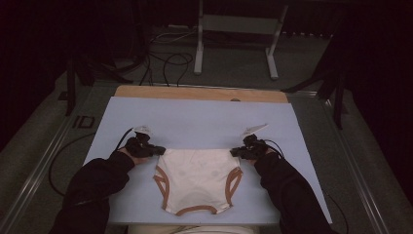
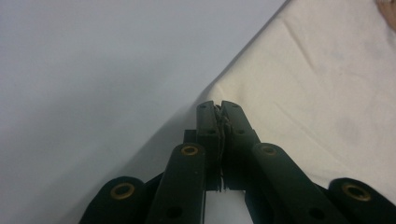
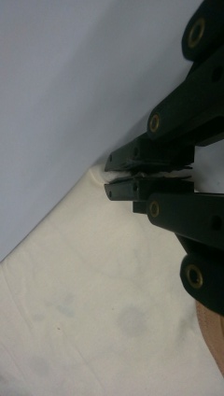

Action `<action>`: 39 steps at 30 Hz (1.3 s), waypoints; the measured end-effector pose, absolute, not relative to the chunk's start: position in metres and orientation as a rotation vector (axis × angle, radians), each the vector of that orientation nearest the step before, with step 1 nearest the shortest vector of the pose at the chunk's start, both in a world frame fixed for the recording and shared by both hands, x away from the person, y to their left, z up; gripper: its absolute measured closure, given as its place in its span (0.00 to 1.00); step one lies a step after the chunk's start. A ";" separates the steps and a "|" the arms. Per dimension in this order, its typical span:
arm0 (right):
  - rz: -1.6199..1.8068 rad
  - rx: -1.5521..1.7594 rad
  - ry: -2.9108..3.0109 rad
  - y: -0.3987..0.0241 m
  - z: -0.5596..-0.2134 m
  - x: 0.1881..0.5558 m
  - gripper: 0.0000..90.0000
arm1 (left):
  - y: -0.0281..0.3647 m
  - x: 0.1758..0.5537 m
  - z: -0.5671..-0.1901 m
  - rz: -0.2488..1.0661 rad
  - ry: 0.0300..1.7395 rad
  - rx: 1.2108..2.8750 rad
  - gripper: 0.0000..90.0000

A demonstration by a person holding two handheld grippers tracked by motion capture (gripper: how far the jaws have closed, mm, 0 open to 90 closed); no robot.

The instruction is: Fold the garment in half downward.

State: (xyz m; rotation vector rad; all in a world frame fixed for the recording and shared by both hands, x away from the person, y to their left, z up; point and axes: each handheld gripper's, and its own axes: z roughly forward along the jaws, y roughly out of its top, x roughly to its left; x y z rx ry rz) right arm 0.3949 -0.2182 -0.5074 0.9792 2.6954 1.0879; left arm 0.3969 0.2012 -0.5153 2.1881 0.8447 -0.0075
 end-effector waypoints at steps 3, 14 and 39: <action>1.094 0.992 2.686 -0.220 -0.505 0.396 0.95 | 0.200 0.397 -0.512 0.006 0.835 2.173 0.99; 1.111 1.021 2.625 -0.228 -0.498 0.406 0.95 | 0.191 0.409 -0.506 0.101 0.845 2.188 0.99; 1.064 1.123 2.530 -0.230 -0.496 0.448 0.95 | 0.171 0.445 -0.502 0.284 0.922 2.149 0.98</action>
